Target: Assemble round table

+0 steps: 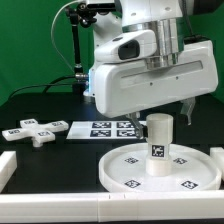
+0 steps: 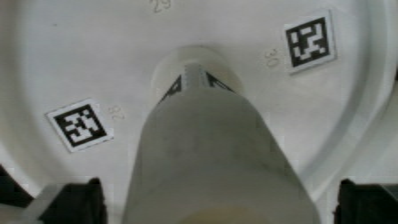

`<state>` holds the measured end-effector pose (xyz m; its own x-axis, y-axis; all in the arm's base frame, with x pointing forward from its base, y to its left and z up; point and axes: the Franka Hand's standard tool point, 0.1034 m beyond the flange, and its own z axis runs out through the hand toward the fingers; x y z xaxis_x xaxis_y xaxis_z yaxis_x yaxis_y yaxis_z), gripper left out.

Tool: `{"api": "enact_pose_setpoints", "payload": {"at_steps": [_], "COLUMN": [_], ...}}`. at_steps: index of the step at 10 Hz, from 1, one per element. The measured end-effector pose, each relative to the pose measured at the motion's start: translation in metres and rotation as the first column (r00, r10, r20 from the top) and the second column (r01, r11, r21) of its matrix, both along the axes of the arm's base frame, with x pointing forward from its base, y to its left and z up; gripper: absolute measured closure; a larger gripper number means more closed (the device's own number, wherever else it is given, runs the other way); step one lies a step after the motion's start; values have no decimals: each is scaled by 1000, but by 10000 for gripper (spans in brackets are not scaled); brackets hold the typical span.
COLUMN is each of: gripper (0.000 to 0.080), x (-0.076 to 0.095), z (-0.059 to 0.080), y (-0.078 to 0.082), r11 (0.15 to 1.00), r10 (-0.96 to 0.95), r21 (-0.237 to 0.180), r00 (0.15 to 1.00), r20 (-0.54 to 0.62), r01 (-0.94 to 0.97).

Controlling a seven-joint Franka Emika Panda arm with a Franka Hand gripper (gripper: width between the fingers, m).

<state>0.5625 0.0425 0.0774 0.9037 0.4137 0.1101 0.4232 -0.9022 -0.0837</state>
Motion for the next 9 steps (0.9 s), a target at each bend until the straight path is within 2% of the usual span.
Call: {"api": "enact_pose_setpoints", "payload": {"at_steps": [4, 9], "gripper": [151, 151], "x": [1, 0], "z": [0, -2], "y": [-3, -4], "r11": [971, 788], "r10": [239, 609], "r21": [-40, -120], "r00": [971, 793], "r20": [22, 6], "r01": [-238, -604]}}
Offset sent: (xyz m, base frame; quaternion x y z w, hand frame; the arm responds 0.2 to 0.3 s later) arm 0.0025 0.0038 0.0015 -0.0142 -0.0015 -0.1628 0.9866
